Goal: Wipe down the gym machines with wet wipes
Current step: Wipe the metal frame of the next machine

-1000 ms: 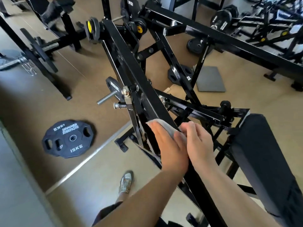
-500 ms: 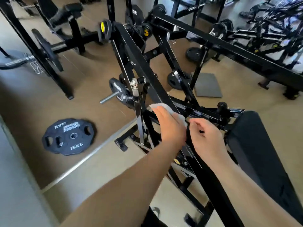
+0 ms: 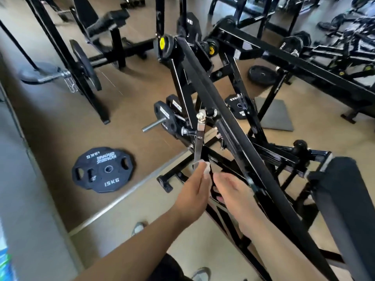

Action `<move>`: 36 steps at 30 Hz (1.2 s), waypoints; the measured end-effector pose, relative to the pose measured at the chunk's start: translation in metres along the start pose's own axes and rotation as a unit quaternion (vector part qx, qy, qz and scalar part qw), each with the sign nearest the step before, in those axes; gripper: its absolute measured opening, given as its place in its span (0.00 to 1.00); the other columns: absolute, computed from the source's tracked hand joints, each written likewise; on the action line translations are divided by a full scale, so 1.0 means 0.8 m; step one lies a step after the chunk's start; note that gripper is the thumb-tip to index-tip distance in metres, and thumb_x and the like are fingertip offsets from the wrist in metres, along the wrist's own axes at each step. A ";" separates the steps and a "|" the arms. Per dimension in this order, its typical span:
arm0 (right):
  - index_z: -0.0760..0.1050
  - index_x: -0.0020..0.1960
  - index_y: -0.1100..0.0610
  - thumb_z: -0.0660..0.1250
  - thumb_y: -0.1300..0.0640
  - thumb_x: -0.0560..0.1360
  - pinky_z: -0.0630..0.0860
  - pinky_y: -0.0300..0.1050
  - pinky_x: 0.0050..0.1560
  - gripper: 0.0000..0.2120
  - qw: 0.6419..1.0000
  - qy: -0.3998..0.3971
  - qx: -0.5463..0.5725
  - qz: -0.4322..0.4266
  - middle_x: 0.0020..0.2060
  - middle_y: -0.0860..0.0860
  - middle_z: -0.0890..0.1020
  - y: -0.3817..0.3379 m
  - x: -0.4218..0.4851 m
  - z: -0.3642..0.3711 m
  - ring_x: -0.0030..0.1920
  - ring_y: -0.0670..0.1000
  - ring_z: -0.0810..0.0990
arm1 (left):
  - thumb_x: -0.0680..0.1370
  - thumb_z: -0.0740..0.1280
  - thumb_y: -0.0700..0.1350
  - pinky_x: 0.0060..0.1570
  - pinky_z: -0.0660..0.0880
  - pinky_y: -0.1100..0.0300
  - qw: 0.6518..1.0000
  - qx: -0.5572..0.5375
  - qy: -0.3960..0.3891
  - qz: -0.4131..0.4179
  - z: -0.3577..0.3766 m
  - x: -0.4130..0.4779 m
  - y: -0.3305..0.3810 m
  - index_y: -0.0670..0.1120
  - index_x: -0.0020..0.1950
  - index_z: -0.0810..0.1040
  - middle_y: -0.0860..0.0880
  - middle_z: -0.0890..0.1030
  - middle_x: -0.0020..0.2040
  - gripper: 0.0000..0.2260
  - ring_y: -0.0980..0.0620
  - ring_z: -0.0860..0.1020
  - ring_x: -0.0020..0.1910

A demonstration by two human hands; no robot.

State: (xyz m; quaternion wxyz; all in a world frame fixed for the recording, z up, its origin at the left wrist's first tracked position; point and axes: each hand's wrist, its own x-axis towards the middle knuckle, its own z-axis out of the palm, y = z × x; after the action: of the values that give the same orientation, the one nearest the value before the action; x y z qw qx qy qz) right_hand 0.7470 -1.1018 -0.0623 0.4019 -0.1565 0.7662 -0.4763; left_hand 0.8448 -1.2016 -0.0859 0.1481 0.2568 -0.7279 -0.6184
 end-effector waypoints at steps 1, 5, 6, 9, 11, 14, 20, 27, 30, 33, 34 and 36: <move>0.81 0.56 0.44 0.66 0.36 0.79 0.80 0.51 0.62 0.14 1.000 -0.008 0.027 0.013 0.53 0.44 0.86 -0.003 0.011 0.016 0.57 0.44 0.84 | 0.88 0.53 0.49 0.51 0.73 0.70 1.000 -0.004 -0.016 0.007 -0.012 -0.001 -0.006 0.59 0.62 0.70 0.56 0.77 0.49 0.09 0.64 0.79 0.49; 0.84 0.53 0.50 0.71 0.42 0.78 0.83 0.41 0.50 0.13 0.991 0.004 0.119 0.055 0.46 0.48 0.88 -0.025 0.057 0.083 0.49 0.45 0.87 | 0.87 0.56 0.49 0.57 0.79 0.60 0.996 -0.011 -0.089 0.007 -0.070 0.018 -0.033 0.59 0.72 0.68 0.55 0.79 0.61 0.13 0.54 0.81 0.59; 0.84 0.53 0.49 0.72 0.43 0.78 0.83 0.38 0.48 0.11 0.992 0.017 0.115 0.057 0.46 0.47 0.88 -0.029 0.068 0.098 0.47 0.43 0.87 | 0.87 0.57 0.48 0.60 0.76 0.65 0.995 -0.007 -0.099 0.001 -0.087 0.025 -0.032 0.62 0.72 0.67 0.62 0.77 0.64 0.15 0.59 0.78 0.63; 0.84 0.59 0.48 0.67 0.47 0.83 0.82 0.48 0.60 0.10 0.992 0.064 0.091 0.060 0.50 0.48 0.88 -0.046 0.098 0.136 0.52 0.46 0.86 | 0.87 0.58 0.39 0.59 0.70 0.75 0.991 -0.057 -0.115 -0.048 -0.133 0.048 -0.044 0.65 0.70 0.64 0.75 0.77 0.61 0.22 0.72 0.75 0.63; 0.85 0.56 0.50 0.64 0.51 0.84 0.81 0.55 0.61 0.11 0.992 0.088 0.068 0.056 0.48 0.49 0.87 -0.054 0.116 0.153 0.52 0.49 0.86 | 0.85 0.58 0.35 0.52 0.73 0.74 0.979 -0.146 -0.070 -0.123 -0.165 0.065 -0.051 0.59 0.68 0.73 0.67 0.83 0.57 0.21 0.70 0.79 0.56; 0.83 0.49 0.53 0.64 0.52 0.84 0.80 0.51 0.52 0.11 0.994 0.088 0.044 0.052 0.42 0.52 0.84 -0.071 0.131 0.164 0.45 0.51 0.83 | 0.83 0.67 0.45 0.57 0.74 0.62 0.973 -0.152 0.001 -0.172 -0.198 0.097 -0.065 0.65 0.53 0.84 0.60 0.85 0.53 0.14 0.60 0.81 0.56; 0.77 0.42 0.54 0.62 0.53 0.85 0.70 0.37 0.32 0.14 0.997 0.046 -0.064 0.012 0.29 0.45 0.77 -0.114 0.141 0.137 0.30 0.42 0.74 | 0.76 0.77 0.52 0.58 0.76 0.51 0.950 -0.187 -0.160 -0.193 -0.216 0.149 -0.065 0.44 0.62 0.82 0.37 0.83 0.59 0.19 0.44 0.81 0.57; 0.79 0.46 0.53 0.62 0.52 0.85 0.72 0.43 0.36 0.11 0.889 0.218 -0.297 -0.271 0.37 0.43 0.77 -0.117 0.175 0.070 0.38 0.46 0.75 | 0.80 0.72 0.45 0.39 0.78 0.57 0.934 -0.215 -0.066 -0.278 -0.182 0.177 -0.066 0.40 0.46 0.82 0.42 0.84 0.42 0.09 0.49 0.81 0.38; 0.80 0.61 0.58 0.63 0.55 0.83 0.77 0.47 0.53 0.12 0.799 0.246 -0.399 -0.378 0.54 0.51 0.80 -0.127 0.210 0.043 0.54 0.53 0.78 | 0.76 0.77 0.47 0.41 0.82 0.52 0.914 -0.209 0.068 -0.340 -0.164 0.179 -0.100 0.40 0.48 0.82 0.39 0.86 0.46 0.11 0.43 0.84 0.42; 0.74 0.70 0.58 0.62 0.51 0.83 0.74 0.56 0.67 0.19 0.793 0.217 -0.475 -0.315 0.68 0.55 0.75 -0.135 0.249 0.032 0.69 0.56 0.73 | 0.81 0.69 0.49 0.43 0.84 0.47 0.903 -0.136 0.136 -0.383 -0.141 0.186 -0.124 0.42 0.58 0.78 0.41 0.83 0.53 0.11 0.41 0.84 0.46; 0.73 0.72 0.58 0.60 0.50 0.83 0.73 0.57 0.69 0.21 0.786 0.222 -0.496 -0.295 0.70 0.56 0.73 -0.135 0.257 0.033 0.70 0.57 0.71 | 0.83 0.64 0.48 0.43 0.84 0.46 0.915 -0.098 0.124 -0.372 -0.134 0.190 -0.126 0.44 0.57 0.77 0.41 0.81 0.53 0.09 0.41 0.83 0.45; 0.71 0.74 0.58 0.57 0.46 0.84 0.70 0.58 0.70 0.24 0.749 0.236 -0.555 -0.275 0.72 0.58 0.71 -0.131 0.265 0.040 0.71 0.59 0.69 | 0.86 0.59 0.47 0.44 0.82 0.46 0.933 -0.058 0.100 -0.341 -0.119 0.200 -0.132 0.47 0.49 0.75 0.45 0.78 0.46 0.09 0.47 0.79 0.39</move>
State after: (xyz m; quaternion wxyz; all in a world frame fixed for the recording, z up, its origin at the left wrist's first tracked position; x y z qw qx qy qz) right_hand 0.6233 -1.3049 -0.0783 -0.0979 -0.4388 0.8898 -0.0787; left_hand 0.7837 -1.3803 -0.1868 0.0147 0.5409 -0.5407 -0.6441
